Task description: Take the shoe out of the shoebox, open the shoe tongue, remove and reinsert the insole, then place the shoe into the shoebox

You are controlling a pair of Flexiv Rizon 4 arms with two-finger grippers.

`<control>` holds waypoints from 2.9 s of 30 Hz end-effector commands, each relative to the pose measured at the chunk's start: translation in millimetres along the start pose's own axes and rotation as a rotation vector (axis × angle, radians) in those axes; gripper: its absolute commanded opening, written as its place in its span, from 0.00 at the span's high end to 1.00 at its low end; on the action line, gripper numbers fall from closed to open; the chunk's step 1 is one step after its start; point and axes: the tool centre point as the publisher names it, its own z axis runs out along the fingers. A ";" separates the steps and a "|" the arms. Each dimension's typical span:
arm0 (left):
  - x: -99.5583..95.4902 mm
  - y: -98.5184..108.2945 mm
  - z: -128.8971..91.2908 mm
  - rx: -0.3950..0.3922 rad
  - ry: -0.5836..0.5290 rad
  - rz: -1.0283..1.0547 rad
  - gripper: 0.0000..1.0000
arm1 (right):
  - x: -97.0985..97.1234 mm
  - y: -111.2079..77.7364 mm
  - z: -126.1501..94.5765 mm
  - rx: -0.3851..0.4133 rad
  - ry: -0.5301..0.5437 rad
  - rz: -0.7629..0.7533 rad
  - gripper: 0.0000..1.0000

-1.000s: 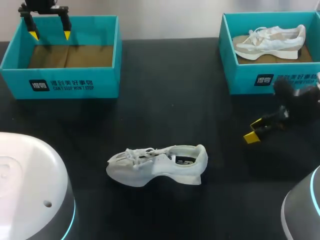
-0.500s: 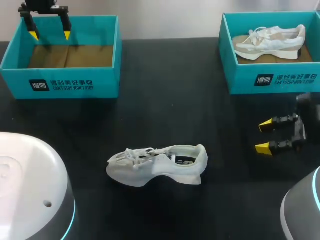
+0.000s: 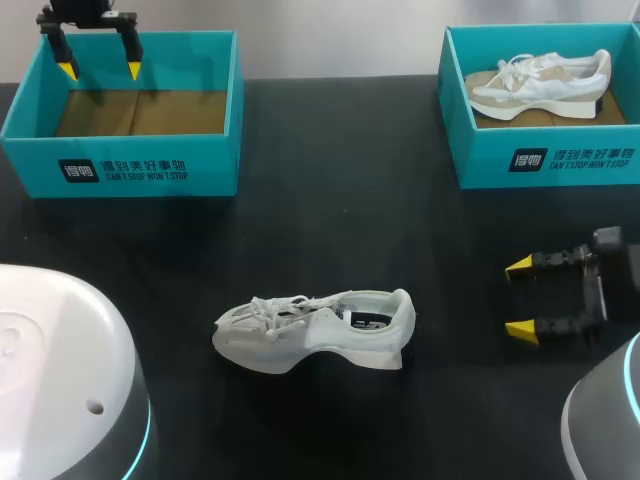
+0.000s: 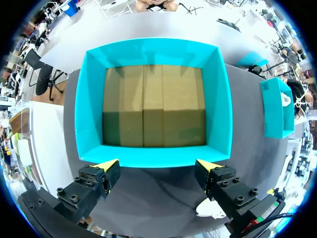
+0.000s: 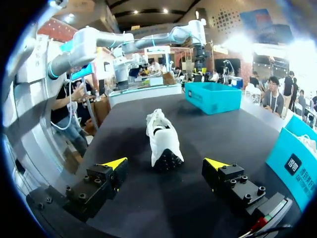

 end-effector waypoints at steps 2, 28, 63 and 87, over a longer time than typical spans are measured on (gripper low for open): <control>0.0 0.0 -0.1 0.000 0.000 -0.001 0.00 | 2.1 -3.6 1.5 -0.047 -0.010 -0.043 0.00; 0.0 0.0 -0.1 0.000 0.000 -0.001 0.00 | -18.2 -44.2 24.9 0.011 -0.025 -0.016 0.00; 0.0 0.0 -0.1 0.000 0.000 -0.001 0.00 | -8.6 -46.5 83.0 -0.007 -0.042 -0.035 0.00; 0.0 0.0 -0.1 0.000 0.000 -0.001 0.00 | 1.7 -39.5 105.6 -0.011 -0.086 -0.042 0.00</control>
